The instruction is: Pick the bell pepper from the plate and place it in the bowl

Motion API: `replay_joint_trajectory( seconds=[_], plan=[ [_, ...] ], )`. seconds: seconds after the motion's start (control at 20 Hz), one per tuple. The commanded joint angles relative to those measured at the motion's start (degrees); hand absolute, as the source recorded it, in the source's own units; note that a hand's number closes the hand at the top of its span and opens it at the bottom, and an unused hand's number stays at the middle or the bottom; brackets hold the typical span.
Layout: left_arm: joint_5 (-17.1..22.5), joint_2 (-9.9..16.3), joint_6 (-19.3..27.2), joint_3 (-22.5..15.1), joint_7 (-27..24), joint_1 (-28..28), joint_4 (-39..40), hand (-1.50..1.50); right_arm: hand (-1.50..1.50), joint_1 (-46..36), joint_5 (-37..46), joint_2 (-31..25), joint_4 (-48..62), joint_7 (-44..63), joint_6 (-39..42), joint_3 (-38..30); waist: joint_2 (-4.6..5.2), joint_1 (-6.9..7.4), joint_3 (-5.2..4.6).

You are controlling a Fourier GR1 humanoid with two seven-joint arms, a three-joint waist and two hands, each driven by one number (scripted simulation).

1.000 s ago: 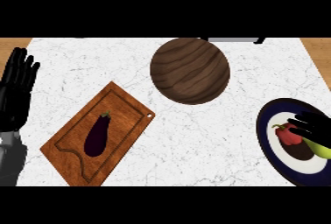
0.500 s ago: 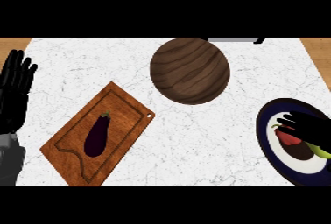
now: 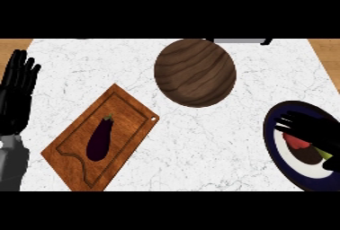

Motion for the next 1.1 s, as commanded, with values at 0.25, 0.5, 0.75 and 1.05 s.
replay_joint_trajectory(
  seconds=[0.25, 0.5, 0.75, 1.05],
  plan=[
    [-0.63, -1.11, -0.47, 0.69, 1.78, 1.78, -2.86, 0.0, -1.5, -5.13, 5.89, 4.31, 8.17, 4.77, -1.92, 0.16, -0.03, 0.1, 0.0],
    [0.64, -0.62, -2.34, 1.62, 2.57, 0.03, -1.68, 0.0, 1.5, -9.71, 5.01, 1.39, 16.72, -3.62, -7.03, -2.25, 0.04, 0.22, 0.02],
    [-1.87, -1.39, -0.05, 0.33, 3.9, -0.89, -2.86, 0.0, 1.5, -7.22, 4.66, 6.02, 15.88, -3.42, -13.86, -1.36, 0.01, 0.05, 0.03],
    [-1.71, -1.28, -1.79, 1.02, 0.16, -2.41, 1.26, 0.0, 1.5, -19.86, 2.47, 3.42, 27.11, -7.11, -11.48, -4.72, 0.52, 1.34, 0.1]
  ],
)
